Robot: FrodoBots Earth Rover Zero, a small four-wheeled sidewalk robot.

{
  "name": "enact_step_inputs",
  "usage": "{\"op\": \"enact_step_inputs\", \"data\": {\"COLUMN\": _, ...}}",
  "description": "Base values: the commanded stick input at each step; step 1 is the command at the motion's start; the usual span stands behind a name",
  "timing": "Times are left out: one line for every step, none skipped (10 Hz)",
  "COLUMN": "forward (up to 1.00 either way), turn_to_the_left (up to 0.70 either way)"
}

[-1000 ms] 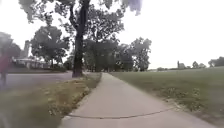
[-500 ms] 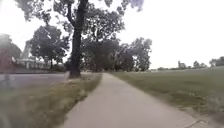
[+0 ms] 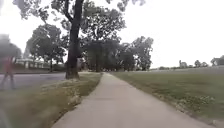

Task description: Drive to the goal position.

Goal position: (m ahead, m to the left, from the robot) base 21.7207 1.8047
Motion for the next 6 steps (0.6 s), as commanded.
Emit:
{"op": "enact_step_inputs", "data": {"forward": 1.0, "turn_to_the_left": 0.0}}
{"op": "enact_step_inputs", "data": {"forward": 1.0, "turn_to_the_left": 0.0}}
{"op": "enact_step_inputs", "data": {"forward": 1.0, "turn_to_the_left": 0.0}}
{"op": "enact_step_inputs", "data": {"forward": 1.0, "turn_to_the_left": 0.0}}
{"op": "enact_step_inputs", "data": {"forward": 1.0, "turn_to_the_left": 0.01}}
{"op": "enact_step_inputs", "data": {"forward": 1.0, "turn_to_the_left": 0.04}}
